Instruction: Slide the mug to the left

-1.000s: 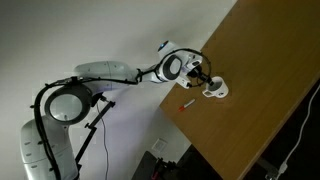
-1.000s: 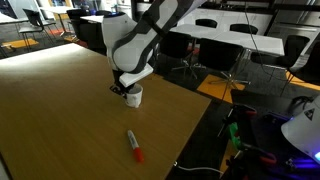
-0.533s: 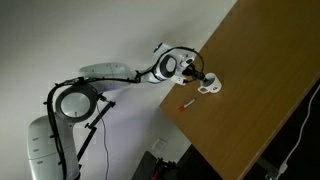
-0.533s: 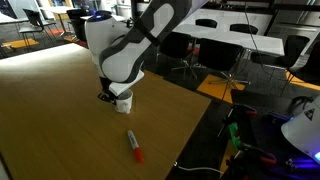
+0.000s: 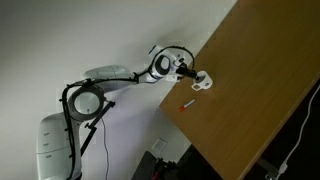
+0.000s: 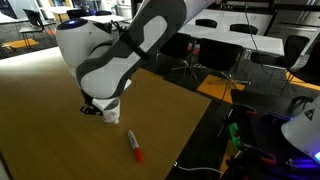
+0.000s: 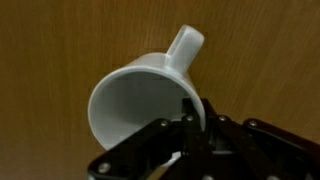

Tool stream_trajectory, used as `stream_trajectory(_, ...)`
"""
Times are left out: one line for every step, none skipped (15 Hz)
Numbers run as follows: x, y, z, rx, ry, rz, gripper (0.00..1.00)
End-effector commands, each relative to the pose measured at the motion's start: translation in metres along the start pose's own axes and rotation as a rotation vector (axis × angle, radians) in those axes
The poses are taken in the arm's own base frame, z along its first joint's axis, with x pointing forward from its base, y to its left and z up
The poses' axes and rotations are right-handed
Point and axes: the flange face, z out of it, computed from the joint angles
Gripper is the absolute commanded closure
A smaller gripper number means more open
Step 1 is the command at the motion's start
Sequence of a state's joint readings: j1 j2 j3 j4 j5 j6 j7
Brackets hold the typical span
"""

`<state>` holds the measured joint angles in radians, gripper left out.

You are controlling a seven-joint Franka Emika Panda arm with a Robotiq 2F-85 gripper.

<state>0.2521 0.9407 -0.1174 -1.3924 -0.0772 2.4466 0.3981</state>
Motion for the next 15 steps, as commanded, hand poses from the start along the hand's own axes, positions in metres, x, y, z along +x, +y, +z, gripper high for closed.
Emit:
stream_trajectory(0.005,-0.034,0.0,0.017,0.002,-0.054,0.97)
stream_trajectory(0.005,-0.041,0.0,0.024,0.005,-0.064,0.97)
stream_trajectory(0.004,-0.047,-0.001,0.038,0.004,-0.079,0.97)
stream_trajectory(0.003,-0.054,-0.002,0.045,0.006,-0.089,0.97)
stream_trajectory(0.003,-0.058,-0.003,0.054,0.002,-0.108,0.97)
stream_trajectory(0.002,-0.062,-0.002,0.056,0.0,-0.13,0.97)
stream_trajectory(0.0,-0.065,-0.002,0.052,-0.003,-0.148,0.97)
stream_trajectory(-0.001,-0.067,-0.003,0.051,-0.007,-0.165,0.79)
stream_trajectory(-0.002,-0.067,-0.003,0.049,-0.009,-0.171,0.64)
stream_trajectory(-0.003,-0.068,-0.001,0.049,-0.014,-0.179,0.56)
stream_trajectory(-0.005,-0.067,0.001,0.042,-0.016,-0.177,0.5)
stream_trajectory(-0.007,-0.067,0.002,0.036,-0.02,-0.173,0.43)
stream_trajectory(-0.008,-0.065,0.003,0.029,-0.019,-0.167,0.41)
stream_trajectory(-0.009,-0.063,0.003,0.024,-0.016,-0.164,0.38)
stream_trajectory(-0.009,-0.061,0.001,0.021,-0.011,-0.161,0.34)
